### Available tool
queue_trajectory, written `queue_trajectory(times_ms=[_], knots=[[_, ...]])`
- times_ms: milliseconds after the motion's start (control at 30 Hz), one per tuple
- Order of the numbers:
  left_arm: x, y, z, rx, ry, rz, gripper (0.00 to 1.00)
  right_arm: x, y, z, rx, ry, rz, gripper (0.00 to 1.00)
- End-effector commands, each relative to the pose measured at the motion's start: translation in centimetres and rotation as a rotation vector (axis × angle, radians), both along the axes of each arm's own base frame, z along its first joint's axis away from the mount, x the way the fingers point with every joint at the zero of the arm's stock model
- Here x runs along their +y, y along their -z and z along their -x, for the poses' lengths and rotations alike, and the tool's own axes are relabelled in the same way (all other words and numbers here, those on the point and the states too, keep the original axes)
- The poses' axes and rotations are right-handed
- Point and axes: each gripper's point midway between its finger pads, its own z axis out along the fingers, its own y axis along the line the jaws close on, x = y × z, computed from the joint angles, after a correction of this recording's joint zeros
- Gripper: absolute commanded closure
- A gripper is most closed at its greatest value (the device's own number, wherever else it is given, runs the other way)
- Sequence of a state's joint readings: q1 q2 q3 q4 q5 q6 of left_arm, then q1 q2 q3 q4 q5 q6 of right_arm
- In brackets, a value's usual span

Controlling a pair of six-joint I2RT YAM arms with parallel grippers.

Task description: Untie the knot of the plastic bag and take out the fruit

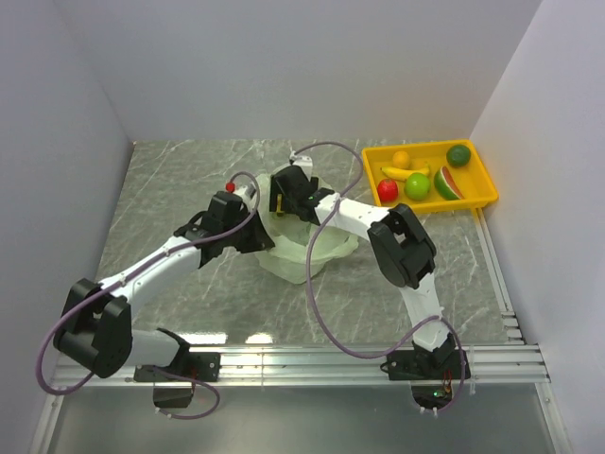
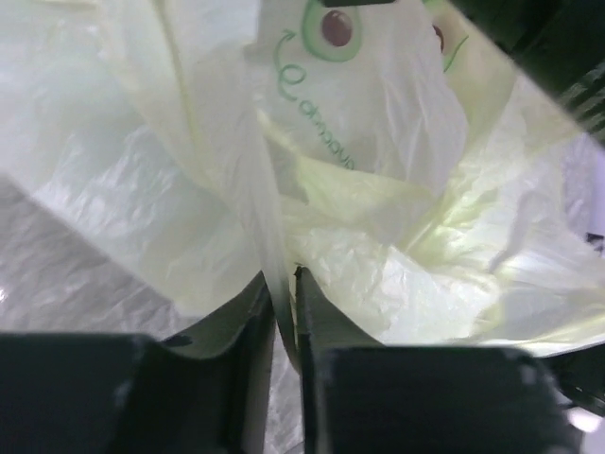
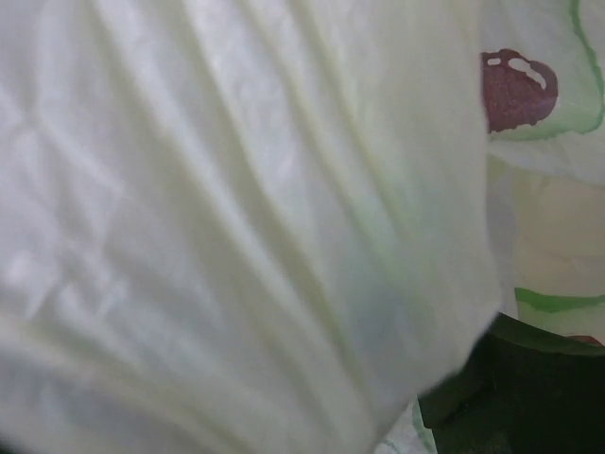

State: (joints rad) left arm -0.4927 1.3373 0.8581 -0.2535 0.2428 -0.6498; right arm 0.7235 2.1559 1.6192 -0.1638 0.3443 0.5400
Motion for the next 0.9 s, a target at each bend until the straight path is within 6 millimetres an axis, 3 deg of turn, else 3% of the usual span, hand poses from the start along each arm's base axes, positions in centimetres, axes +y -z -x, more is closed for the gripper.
queue_trajectory(times_ms=[0, 100, 200, 233, 300, 333, 433, 600, 667, 700, 767, 867], knots=[[1.3, -0.5, 0.4, -0.03, -0.06, -0.023, 0.79, 0.4, -3.1, 0.5, -0.039, -0.065, -0.069, 0.11], [2.0, -2.8, -0.5, -0.122, -0.108, -0.017, 0.69, -0.5, -4.6, 2.9, -0.056, -0.138, -0.086, 0.11], [2.0, -5.8, -1.6, -0.211, -0.115, 0.001, 0.45, -1.5, -6.1, 5.0, -0.066, -0.185, -0.095, 0.1], [1.9, -7.1, -2.1, -0.237, -0.114, 0.007, 0.3, -1.7, -6.4, 5.5, -0.07, -0.196, -0.102, 0.11], [2.0, -8.2, -2.8, -0.268, -0.111, -0.004, 0.11, -2.3, -6.9, 6.5, -0.077, -0.207, -0.107, 0.11], [2.0, -9.3, -3.5, -0.288, -0.12, -0.005, 0.08, -2.5, -7.0, 6.6, -0.076, -0.203, -0.104, 0.1], [2.5, -10.3, -5.5, -0.328, -0.135, -0.048, 0.05, -3.3, -6.8, 6.9, -0.075, -0.182, -0.098, 0.11], [2.8, -9.3, -9.8, -0.352, -0.124, -0.13, 0.09, -3.8, -6.0, 7.3, -0.052, -0.146, -0.108, 0.12], [2.3, -7.9, -11.8, -0.334, -0.105, -0.161, 0.09, -4.0, -5.9, 7.1, -0.05, -0.127, -0.11, 0.13], [1.8, -5.9, -12.6, -0.306, -0.069, -0.194, 0.09, -4.0, -5.9, 7.1, -0.046, -0.123, -0.111, 0.13], [0.7, -5.6, -13.8, -0.312, -0.017, -0.192, 0.09, -4.0, -5.6, 7.1, -0.039, -0.117, -0.115, 0.13], [-0.2, -2.8, -15.7, -0.262, 0.005, -0.212, 0.09, -3.9, -5.4, 7.1, -0.035, -0.117, -0.119, 0.14]])
